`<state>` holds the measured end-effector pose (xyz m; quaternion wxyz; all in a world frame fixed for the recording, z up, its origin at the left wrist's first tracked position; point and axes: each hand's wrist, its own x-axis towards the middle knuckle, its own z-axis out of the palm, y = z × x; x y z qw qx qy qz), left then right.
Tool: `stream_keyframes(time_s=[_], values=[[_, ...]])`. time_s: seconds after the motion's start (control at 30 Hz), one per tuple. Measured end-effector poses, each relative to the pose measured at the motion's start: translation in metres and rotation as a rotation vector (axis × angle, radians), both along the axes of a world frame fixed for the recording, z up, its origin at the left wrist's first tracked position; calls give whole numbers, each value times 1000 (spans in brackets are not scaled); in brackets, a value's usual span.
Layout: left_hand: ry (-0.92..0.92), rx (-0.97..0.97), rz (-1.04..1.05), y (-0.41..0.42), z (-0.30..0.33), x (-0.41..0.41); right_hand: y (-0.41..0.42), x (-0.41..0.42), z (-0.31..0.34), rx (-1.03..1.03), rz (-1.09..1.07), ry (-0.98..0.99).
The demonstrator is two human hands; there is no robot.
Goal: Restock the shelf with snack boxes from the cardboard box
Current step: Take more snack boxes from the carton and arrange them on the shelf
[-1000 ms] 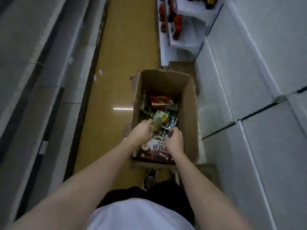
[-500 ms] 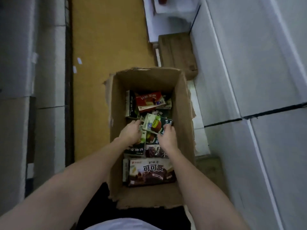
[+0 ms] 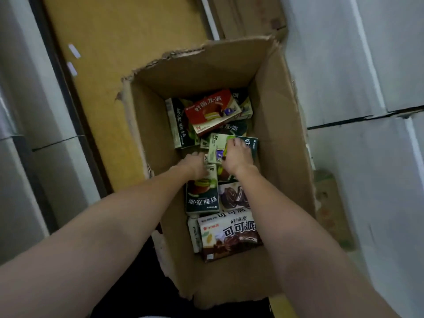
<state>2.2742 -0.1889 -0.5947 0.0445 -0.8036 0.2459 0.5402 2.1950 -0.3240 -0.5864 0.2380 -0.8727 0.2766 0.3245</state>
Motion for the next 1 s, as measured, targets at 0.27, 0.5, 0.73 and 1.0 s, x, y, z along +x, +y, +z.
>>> stream_keyframes(time_s=[0.27, 0.5, 0.73, 1.0], values=[[97, 145, -99, 1, -32, -13, -5, 7, -27, -35, 107, 95], [-101, 220, -211, -2, -1, -23, 3, -12, 1, -179, 109, 30], [-281, 121, 32, -12, 56, -38, 9, -28, 40, -62, 268, 50], [-416, -53, 727, 23, 151, -58, 27, -17, 142, -63, 240, -141]])
